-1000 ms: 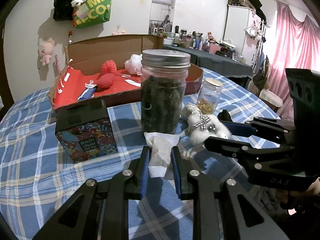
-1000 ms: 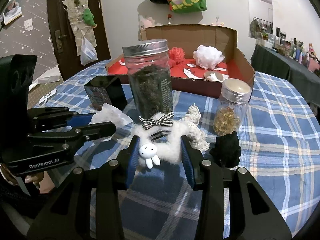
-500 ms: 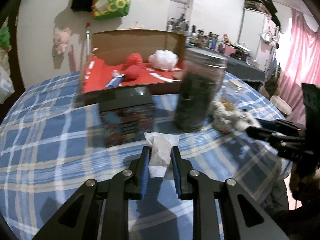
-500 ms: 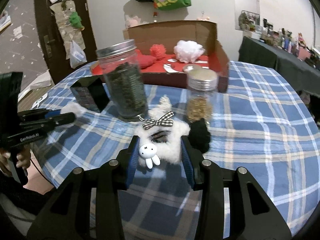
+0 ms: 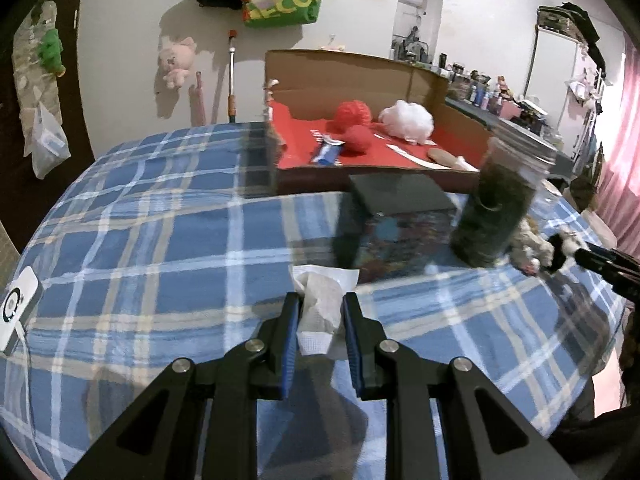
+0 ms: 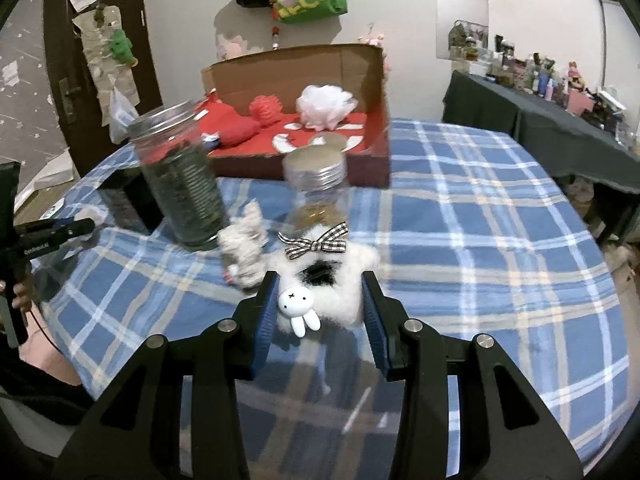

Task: Organize soft objects
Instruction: 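Lift the sheep plush and tissue and carry them toward the cardboard box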

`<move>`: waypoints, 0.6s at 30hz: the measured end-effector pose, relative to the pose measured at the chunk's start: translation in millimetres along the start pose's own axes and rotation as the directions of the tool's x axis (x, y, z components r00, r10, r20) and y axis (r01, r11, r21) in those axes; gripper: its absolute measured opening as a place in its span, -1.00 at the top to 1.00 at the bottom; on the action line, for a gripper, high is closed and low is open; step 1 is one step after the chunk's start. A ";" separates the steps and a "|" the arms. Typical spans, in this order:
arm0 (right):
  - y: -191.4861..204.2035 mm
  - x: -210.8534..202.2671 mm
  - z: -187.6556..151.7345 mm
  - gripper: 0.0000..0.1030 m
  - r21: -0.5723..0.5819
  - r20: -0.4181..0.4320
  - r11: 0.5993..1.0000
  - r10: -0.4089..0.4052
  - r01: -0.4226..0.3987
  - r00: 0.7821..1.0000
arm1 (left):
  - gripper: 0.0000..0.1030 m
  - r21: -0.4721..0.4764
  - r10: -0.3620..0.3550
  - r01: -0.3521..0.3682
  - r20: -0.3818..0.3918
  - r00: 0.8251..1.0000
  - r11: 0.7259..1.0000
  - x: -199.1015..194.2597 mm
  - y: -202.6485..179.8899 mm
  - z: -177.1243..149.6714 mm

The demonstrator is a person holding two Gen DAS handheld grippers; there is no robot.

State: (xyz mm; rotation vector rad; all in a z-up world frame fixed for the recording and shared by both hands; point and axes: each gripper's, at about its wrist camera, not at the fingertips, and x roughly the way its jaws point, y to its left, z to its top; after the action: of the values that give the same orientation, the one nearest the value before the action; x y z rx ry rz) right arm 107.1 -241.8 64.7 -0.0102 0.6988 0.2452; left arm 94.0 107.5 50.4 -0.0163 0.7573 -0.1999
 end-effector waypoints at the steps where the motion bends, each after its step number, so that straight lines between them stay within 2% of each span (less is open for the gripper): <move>1: -4.0 1.0 2.6 0.25 0.001 0.000 1.000 -0.005 0.005 1.000 | 0.56 0.002 0.005 -0.005 0.000 1.000 1.000 2.1 3.8 2.4; 5: -16.5 6.9 11.7 0.25 -0.012 0.002 0.999 -0.029 0.029 1.000 | 0.56 0.022 0.013 -0.013 0.000 1.000 1.000 8.7 13.6 12.0; 10: -29.6 19.8 24.4 0.25 -0.039 0.001 0.998 -0.043 0.043 0.999 | 0.56 0.093 -0.004 0.004 0.004 1.000 0.996 21.4 17.9 28.5; 18: -43.1 36.6 39.8 0.25 -0.094 0.005 0.994 -0.062 0.062 0.998 | 0.56 0.158 -0.019 0.024 -0.031 0.999 0.987 45.2 18.8 47.3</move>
State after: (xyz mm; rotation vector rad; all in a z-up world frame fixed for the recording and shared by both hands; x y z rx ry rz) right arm 169.2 -272.0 68.7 -0.1215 0.6836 0.2188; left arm 161.7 114.9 52.5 0.1291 0.7694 -0.2811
